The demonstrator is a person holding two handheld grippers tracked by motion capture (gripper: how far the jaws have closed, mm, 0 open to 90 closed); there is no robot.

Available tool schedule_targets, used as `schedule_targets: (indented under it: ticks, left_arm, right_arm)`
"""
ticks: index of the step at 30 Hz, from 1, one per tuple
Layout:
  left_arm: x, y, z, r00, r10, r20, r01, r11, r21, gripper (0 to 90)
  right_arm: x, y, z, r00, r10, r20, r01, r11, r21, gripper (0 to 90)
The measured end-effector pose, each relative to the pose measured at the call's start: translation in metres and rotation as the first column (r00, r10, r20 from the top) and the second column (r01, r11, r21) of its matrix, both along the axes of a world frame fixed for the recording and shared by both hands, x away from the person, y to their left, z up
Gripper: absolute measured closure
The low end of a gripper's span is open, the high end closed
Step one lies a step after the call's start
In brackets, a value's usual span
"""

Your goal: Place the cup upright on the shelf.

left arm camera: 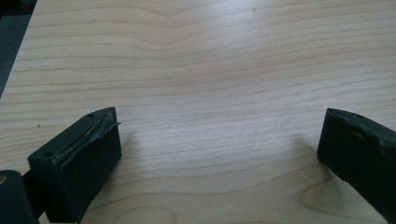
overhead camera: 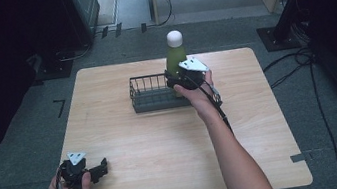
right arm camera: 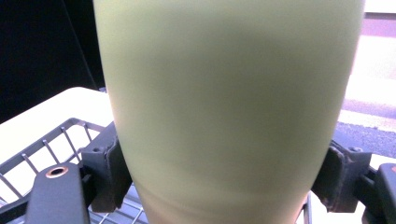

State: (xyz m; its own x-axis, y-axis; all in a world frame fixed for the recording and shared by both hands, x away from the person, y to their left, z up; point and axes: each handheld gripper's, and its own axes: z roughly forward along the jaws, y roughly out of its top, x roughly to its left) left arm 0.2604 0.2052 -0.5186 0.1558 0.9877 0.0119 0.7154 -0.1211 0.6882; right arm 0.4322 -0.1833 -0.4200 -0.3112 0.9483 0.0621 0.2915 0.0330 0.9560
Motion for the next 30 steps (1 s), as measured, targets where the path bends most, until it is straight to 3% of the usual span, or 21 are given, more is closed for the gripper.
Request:
schedule_targets:
  ticks: [9,13,30]
  left_arm:
    - [0.0000,0.0000,0.0000,1.0000,0.000,0.000,0.000,1.0000,0.000,0.2]
    - [0.0000,0.0000,0.0000,1.0000,0.000,0.000,0.000,1.0000,0.001,0.1]
    - [0.0000,0.0000,0.0000,1.0000,-0.002,0.000,0.002,1.0000,0.001,0.1]
  right_arm:
    - [-0.0001,0.0000,-0.0007,0.9998,-0.019,-0.005,0.019,0.999,0.027,19.0]
    - [0.0002,-0.0024,0.0009,0.9994,0.012,-0.032,-0.010,0.999,0.050,16.3]
    - [-0.0044,-0.0078,0.0008,0.9972,0.030,-0.069,-0.026,0.998,0.051,12.0]
